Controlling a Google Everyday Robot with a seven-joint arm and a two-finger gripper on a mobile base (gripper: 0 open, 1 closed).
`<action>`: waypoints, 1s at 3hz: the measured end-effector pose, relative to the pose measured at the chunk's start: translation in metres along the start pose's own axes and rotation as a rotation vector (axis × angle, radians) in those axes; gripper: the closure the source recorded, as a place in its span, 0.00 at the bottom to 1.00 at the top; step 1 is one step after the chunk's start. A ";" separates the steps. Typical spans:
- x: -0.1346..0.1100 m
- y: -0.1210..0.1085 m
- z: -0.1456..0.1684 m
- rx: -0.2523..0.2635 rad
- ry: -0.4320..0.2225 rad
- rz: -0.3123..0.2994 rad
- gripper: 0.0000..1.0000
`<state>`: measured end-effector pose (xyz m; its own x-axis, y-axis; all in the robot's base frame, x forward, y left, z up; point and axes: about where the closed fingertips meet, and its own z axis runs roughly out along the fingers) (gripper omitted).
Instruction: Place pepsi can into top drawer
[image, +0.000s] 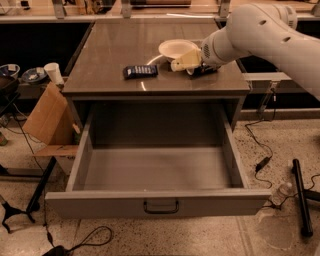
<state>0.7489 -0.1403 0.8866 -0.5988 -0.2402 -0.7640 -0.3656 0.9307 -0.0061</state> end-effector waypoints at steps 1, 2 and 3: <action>-0.009 0.005 0.026 -0.013 -0.013 -0.005 0.00; -0.011 0.001 0.043 -0.015 -0.024 -0.004 0.00; -0.011 -0.010 0.057 0.002 -0.034 -0.003 0.00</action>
Offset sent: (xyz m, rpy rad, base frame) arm 0.0547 0.0142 -0.0279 0.0217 -0.0372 0.0111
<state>0.7993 -0.1315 0.8582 -0.5731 -0.2338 -0.7854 -0.3663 0.9304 -0.0097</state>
